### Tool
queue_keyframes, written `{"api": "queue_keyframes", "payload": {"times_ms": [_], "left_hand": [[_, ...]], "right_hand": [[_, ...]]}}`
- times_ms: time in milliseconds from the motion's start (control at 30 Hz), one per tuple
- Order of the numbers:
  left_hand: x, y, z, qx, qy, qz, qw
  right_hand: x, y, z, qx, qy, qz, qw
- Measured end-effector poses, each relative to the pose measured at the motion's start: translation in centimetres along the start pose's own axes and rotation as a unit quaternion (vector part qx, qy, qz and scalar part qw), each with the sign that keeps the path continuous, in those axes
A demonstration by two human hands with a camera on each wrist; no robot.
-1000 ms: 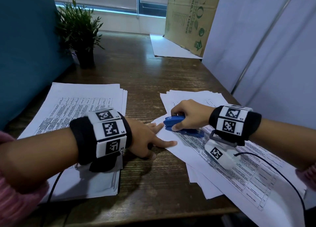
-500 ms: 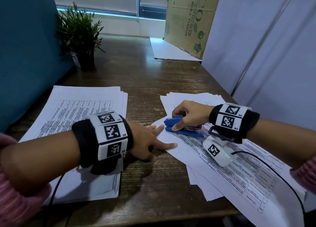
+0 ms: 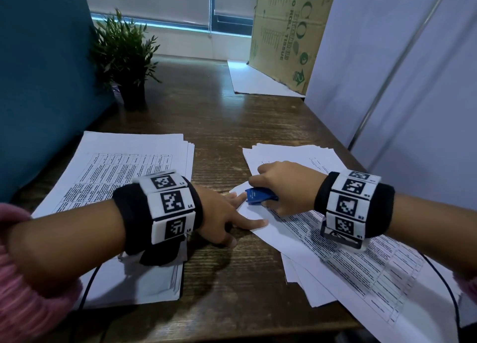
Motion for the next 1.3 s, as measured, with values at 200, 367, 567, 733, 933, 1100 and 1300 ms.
{"api": "queue_keyframes", "payload": {"times_ms": [200, 367, 567, 733, 933, 1100, 1300], "left_hand": [[0.0, 0.0, 0.0, 0.008, 0.002, -0.005, 1.0], [0.0, 0.0, -0.1, 0.003, 0.006, -0.004, 1.0], [0.1, 0.2, -0.1, 0.002, 0.003, 0.008, 1.0], [0.0, 0.1, -0.1, 0.002, 0.005, 0.006, 1.0], [0.1, 0.2, 0.0, 0.001, 0.003, 0.013, 1.0], [0.2, 0.3, -0.2, 0.001, 0.002, 0.008, 1.0], [0.2, 0.2, -0.2, -0.003, 0.008, 0.006, 1.0]], "right_hand": [[-2.7, -1.5, 1.0, -0.027, 0.066, -0.097, 0.993], [-7.5, -3.3, 2.5, -0.08, 0.16, -0.117, 0.977], [-10.2, -1.2, 2.9, -0.065, 0.234, -0.121, 0.962], [-8.6, -0.9, 2.1, -0.055, 0.196, -0.043, 0.978], [-2.9, 0.3, -0.7, -0.006, 0.042, -0.111, 0.993], [-2.4, 0.5, -0.7, 0.007, 0.012, -0.083, 0.997], [-2.5, 0.7, 0.7, 0.01, -0.013, -0.004, 1.0]]}}
Point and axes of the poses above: each hand's wrist, its own z-axis away from the middle knuckle, its own y-axis out of the palm, x = y × z, the point moved 7 cm from there along -z, towards the middle knuckle, and after that the axes turned 13 degrees about -z, right-handed, at the moved point
